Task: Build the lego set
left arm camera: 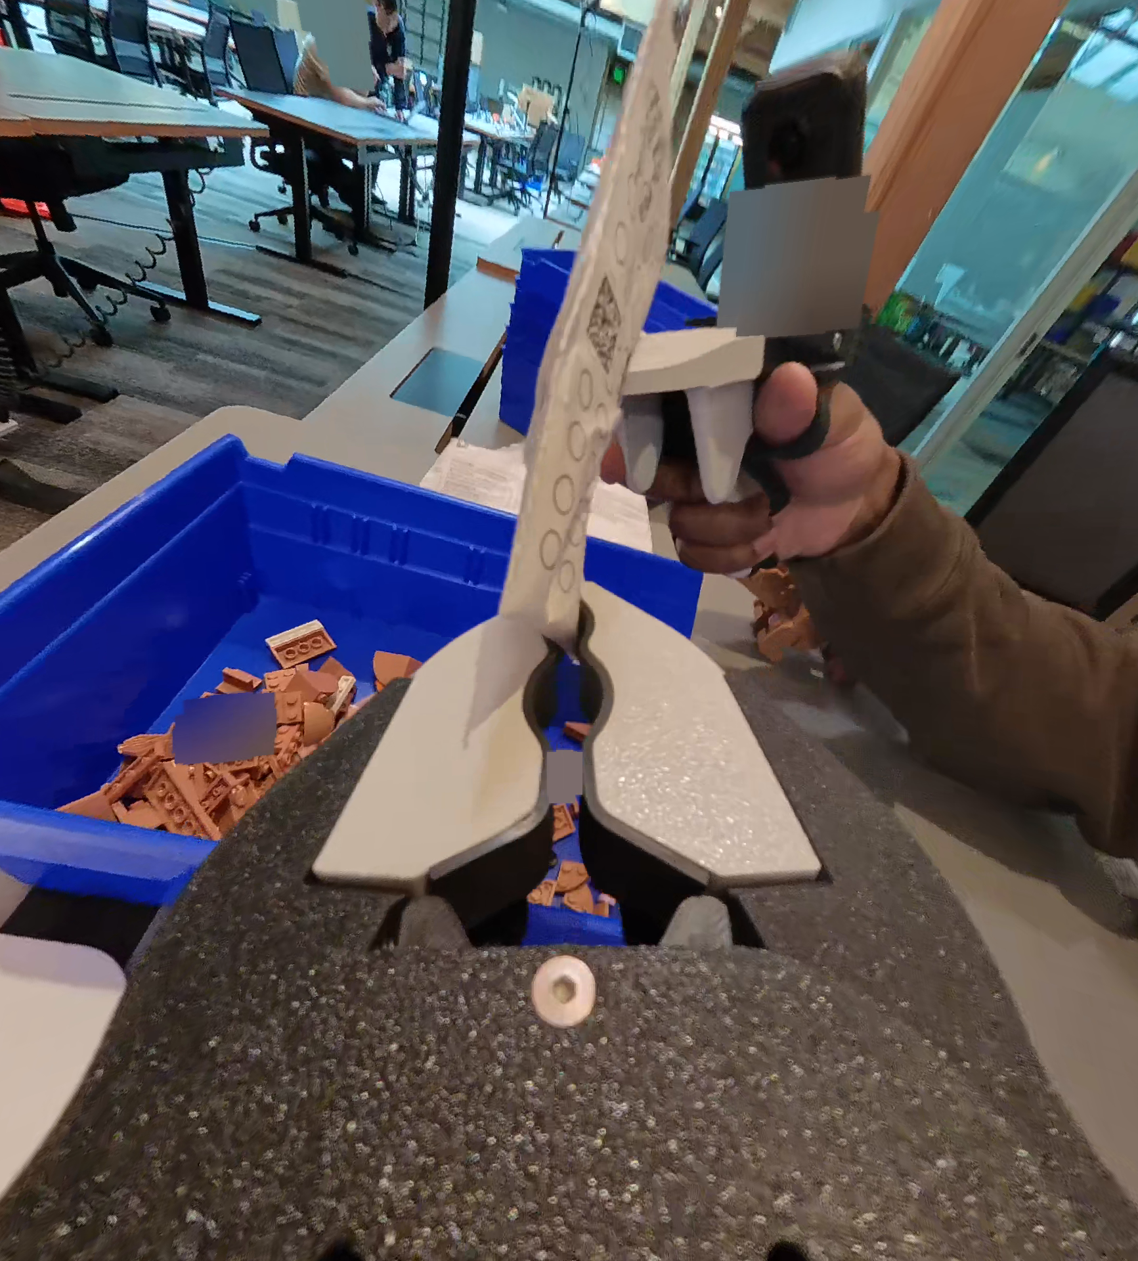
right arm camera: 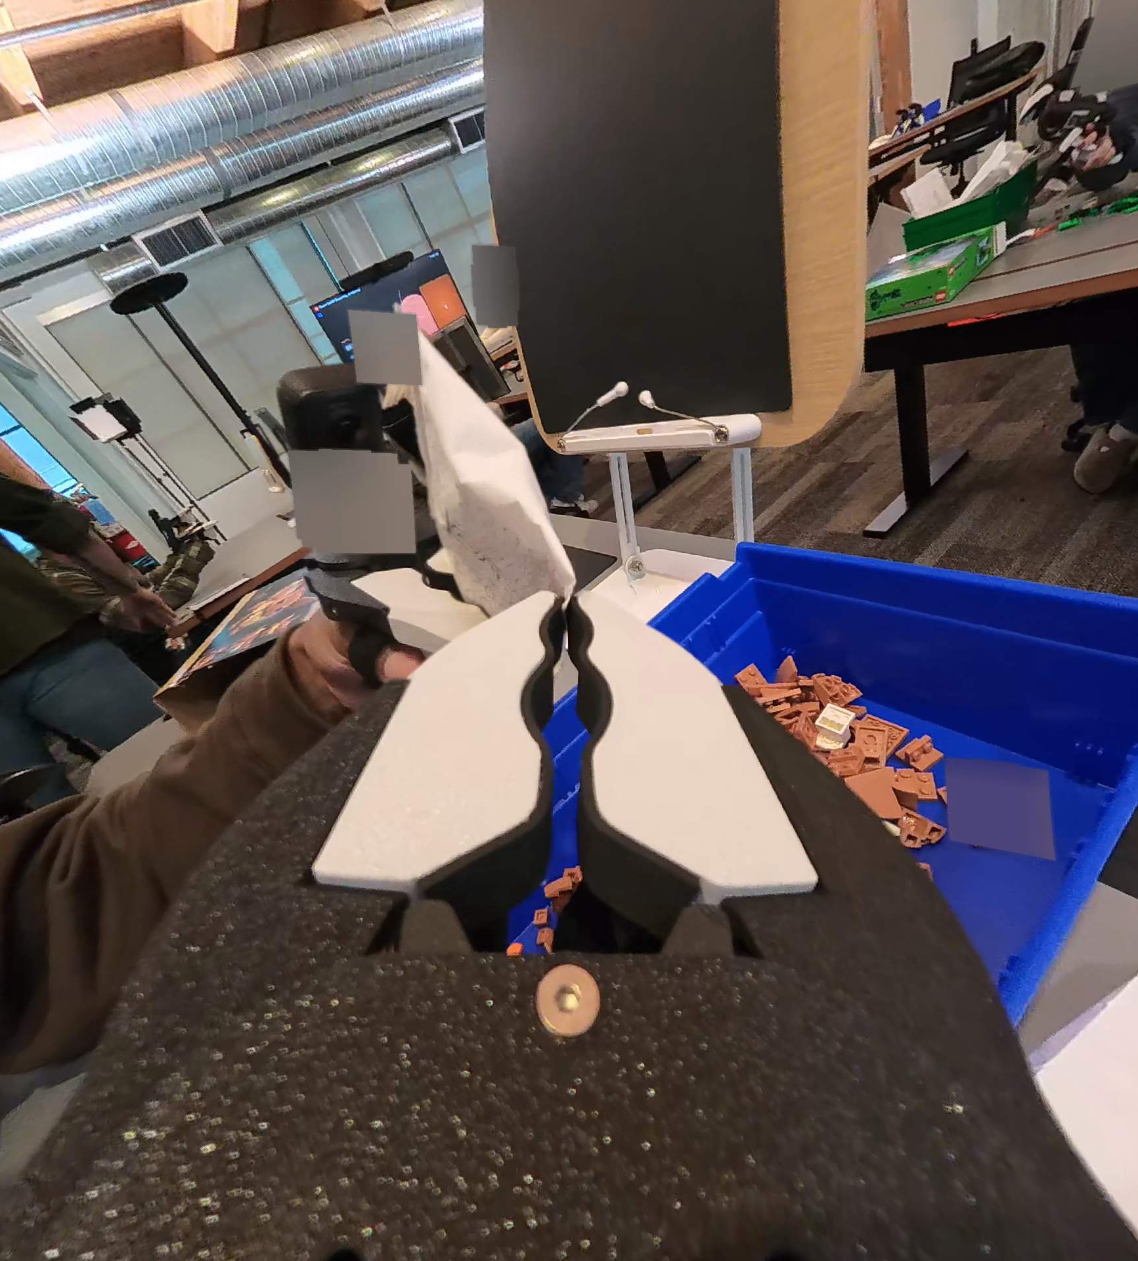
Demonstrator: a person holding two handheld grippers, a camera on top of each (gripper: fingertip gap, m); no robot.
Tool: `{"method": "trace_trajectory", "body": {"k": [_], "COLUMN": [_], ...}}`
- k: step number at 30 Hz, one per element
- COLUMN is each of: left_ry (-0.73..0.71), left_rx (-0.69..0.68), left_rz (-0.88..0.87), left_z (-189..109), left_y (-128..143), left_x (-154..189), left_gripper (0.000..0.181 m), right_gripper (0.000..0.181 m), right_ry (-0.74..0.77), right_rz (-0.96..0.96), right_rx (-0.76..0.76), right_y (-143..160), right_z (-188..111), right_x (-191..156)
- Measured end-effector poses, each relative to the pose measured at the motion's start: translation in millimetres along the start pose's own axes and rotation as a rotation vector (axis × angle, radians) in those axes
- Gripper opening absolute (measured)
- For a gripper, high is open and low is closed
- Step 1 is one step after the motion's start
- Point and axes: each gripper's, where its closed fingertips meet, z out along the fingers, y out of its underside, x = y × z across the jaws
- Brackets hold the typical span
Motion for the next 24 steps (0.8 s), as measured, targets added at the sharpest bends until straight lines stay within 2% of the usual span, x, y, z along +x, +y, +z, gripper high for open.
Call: {"method": "trace_trajectory", "body": {"k": [8,16,24], "left_ry": [-0.031,-0.095,-0.166], "left_rx": [-0.169,-0.363,-0.402], "left_rz": [0.089,0.140,0.180], "left_z": [-2.3,-8.0,-17.6], "left_y": [14.2,37.9,35.8], "left_x": [8.8,3.5,-2.1], "left_gripper": [0.000,0.000,0.000], "right_gripper": [0.001,0.001,0.001], "right_ry": [0.023,0.093,0.127], "right_rz": [-0.009,-0.102,-0.114], "right_rx": [-0.002,-0.081,-0.134], "right_y": [-1.0,6.6,15.9], "right_z": [-4.3,-6.1,-4.1], "right_x": [5.0,10.6,16.3]}}
